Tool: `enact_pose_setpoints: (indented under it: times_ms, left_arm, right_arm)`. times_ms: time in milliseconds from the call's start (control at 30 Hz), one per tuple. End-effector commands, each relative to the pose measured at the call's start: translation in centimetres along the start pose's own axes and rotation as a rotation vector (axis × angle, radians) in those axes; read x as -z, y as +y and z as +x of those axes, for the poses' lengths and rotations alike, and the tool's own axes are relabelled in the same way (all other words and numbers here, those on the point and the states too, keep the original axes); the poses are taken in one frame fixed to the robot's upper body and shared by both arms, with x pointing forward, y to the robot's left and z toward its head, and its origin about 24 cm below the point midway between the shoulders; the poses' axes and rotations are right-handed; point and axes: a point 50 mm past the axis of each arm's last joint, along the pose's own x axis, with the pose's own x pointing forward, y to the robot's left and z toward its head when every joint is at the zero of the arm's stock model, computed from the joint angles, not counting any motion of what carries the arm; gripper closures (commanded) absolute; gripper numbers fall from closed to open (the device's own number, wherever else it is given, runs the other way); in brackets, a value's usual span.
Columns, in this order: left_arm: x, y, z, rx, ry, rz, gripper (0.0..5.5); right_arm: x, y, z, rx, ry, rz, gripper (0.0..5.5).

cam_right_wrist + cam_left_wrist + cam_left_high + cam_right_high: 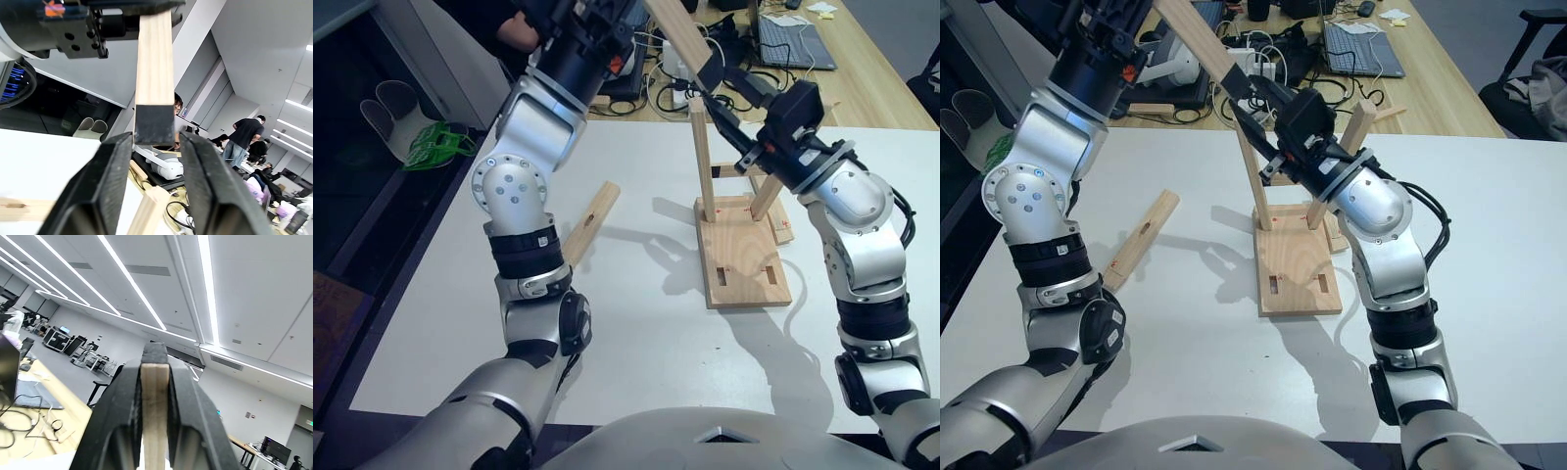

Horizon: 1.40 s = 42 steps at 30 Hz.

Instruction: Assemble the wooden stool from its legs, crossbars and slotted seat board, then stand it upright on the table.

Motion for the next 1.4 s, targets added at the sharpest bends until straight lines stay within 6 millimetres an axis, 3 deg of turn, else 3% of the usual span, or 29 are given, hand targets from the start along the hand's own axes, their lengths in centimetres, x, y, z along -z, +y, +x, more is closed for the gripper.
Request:
enact_pose_setpoints:
  times_ms: [33,133,267,433,567,667,933,1400]
  left_arm:
    - [-0.4,0.9,-0.8,-0.058,0.029,0.048,5.09]
    - [-0.9,1.4,-2.0,-0.085,0.073,0.104,5.09]
    - [-1.1,2.5,-4.3,-0.151,0.162,0.258,5.09]
    - [2.5,7.0,-10.3,-0.300,0.436,0.661,5.09]
    - [4.3,8.8,-12.3,-0.322,0.571,0.790,5.09]
    - [4.6,10.3,-12.9,-0.392,0.639,0.822,5.09]
    - [5.2,12.2,-12.0,-0.448,0.692,0.845,5.09]
    - [6.2,11.7,-12.0,-0.558,0.683,0.693,5.09]
  right_arm:
    - [1.9,-0.5,-0.7,-0.031,0.140,-0.083,3.08]
    - [3.5,-0.8,-2.2,-0.019,0.258,-0.104,2.45]
    - [3.7,-1.1,-2.9,0.046,0.286,-0.076,1.87]
    - [1.7,-0.4,-2.3,0.100,0.163,-0.002,1.02]
    - [1.3,-0.1,-2.3,0.109,0.147,0.023,0.60]
    - [1.2,-0.1,-2.2,0.121,0.142,0.037,0.12]
    - [1.1,0.3,-1.8,0.127,0.124,0.066,0.10]
    - [1.5,0.0,-2.2,0.146,0.141,0.057,0.10]
